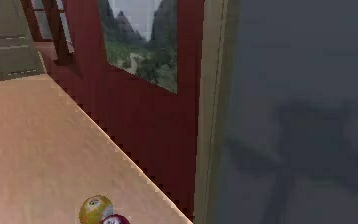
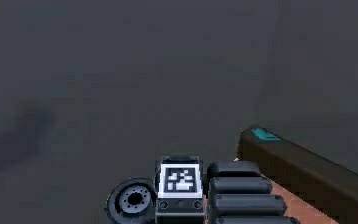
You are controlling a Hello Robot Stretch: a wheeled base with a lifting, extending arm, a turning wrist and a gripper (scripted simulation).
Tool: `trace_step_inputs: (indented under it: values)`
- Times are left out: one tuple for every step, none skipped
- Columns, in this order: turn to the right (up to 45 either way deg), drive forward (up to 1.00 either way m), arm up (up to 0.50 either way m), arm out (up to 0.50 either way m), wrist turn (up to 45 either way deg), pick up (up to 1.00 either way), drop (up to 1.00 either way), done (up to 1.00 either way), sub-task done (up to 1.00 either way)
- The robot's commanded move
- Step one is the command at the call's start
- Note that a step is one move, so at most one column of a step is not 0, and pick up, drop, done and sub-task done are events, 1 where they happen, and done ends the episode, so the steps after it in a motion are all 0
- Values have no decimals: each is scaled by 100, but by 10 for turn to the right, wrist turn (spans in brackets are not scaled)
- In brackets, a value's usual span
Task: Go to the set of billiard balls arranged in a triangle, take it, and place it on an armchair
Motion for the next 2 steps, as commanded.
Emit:
trace_step_inputs:
  values:
    - [-240,0,0,0,0,0,0,0,0]
    - [0,100,0,0,0,0,0,0,0]
